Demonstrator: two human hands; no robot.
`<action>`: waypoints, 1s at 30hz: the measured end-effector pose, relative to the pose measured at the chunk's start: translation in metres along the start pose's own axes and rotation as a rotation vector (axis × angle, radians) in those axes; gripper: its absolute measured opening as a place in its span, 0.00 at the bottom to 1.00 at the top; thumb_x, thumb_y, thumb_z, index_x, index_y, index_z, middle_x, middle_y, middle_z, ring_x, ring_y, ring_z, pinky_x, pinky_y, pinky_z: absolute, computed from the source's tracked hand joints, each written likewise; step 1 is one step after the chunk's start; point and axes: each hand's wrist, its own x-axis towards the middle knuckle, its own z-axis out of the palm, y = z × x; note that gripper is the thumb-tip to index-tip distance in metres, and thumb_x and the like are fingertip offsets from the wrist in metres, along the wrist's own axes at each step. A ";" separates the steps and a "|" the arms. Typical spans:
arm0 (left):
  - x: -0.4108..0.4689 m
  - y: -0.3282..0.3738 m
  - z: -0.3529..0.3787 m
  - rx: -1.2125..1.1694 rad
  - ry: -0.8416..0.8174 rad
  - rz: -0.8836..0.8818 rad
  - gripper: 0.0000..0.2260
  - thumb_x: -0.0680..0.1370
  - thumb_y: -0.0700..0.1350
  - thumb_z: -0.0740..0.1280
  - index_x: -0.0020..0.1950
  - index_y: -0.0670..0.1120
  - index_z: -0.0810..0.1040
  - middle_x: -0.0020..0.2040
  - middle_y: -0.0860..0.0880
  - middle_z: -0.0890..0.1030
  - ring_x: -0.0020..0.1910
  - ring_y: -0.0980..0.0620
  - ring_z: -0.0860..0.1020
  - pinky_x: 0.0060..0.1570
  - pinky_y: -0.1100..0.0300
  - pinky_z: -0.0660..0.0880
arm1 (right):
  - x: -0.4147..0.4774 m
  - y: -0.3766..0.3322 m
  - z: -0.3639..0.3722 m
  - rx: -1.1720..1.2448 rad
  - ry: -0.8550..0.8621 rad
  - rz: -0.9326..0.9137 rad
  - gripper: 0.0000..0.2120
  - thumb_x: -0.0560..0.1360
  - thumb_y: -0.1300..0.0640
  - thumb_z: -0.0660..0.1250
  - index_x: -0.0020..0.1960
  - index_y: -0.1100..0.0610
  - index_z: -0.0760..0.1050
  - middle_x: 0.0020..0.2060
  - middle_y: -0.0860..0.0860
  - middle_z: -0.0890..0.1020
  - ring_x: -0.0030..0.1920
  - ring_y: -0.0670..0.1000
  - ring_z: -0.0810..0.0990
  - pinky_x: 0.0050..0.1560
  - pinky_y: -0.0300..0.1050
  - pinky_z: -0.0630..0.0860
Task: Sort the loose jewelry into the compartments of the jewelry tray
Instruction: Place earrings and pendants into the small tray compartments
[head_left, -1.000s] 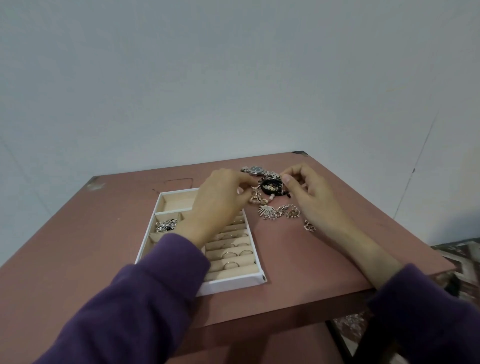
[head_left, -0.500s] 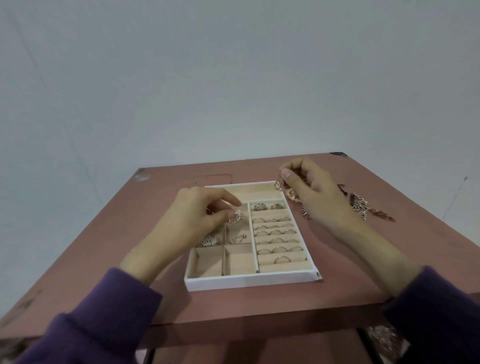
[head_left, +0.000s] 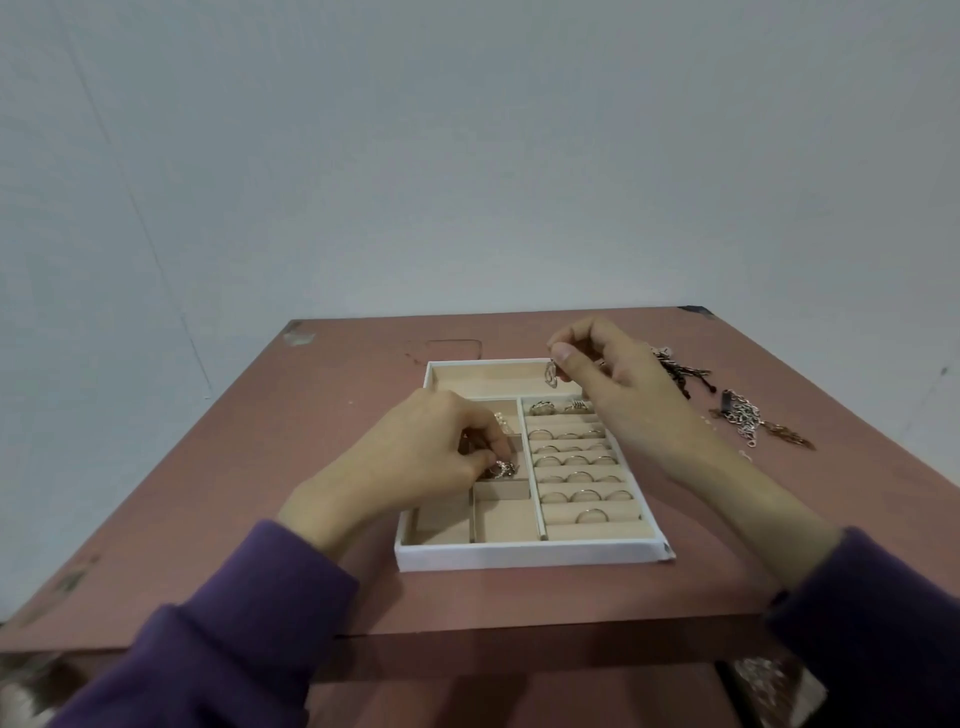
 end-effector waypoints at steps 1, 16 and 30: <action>0.000 0.000 0.000 0.014 0.003 0.000 0.09 0.72 0.39 0.66 0.44 0.50 0.83 0.25 0.65 0.73 0.30 0.71 0.72 0.30 0.76 0.65 | 0.001 -0.001 0.001 -0.017 -0.010 -0.005 0.04 0.78 0.57 0.60 0.47 0.52 0.73 0.38 0.46 0.76 0.34 0.39 0.69 0.36 0.31 0.68; -0.004 -0.031 0.014 -0.415 0.633 -0.176 0.08 0.72 0.42 0.67 0.45 0.53 0.82 0.43 0.57 0.82 0.46 0.54 0.78 0.49 0.47 0.76 | -0.005 -0.005 0.019 -0.235 -0.301 -0.097 0.05 0.76 0.60 0.65 0.43 0.52 0.75 0.35 0.43 0.77 0.36 0.38 0.74 0.38 0.28 0.67; -0.002 -0.036 0.016 -0.320 0.615 -0.132 0.08 0.72 0.40 0.67 0.46 0.51 0.82 0.45 0.56 0.82 0.47 0.54 0.77 0.48 0.56 0.73 | -0.006 -0.003 0.026 -0.662 -0.425 -0.287 0.04 0.74 0.53 0.67 0.43 0.53 0.79 0.39 0.46 0.71 0.47 0.44 0.67 0.51 0.40 0.66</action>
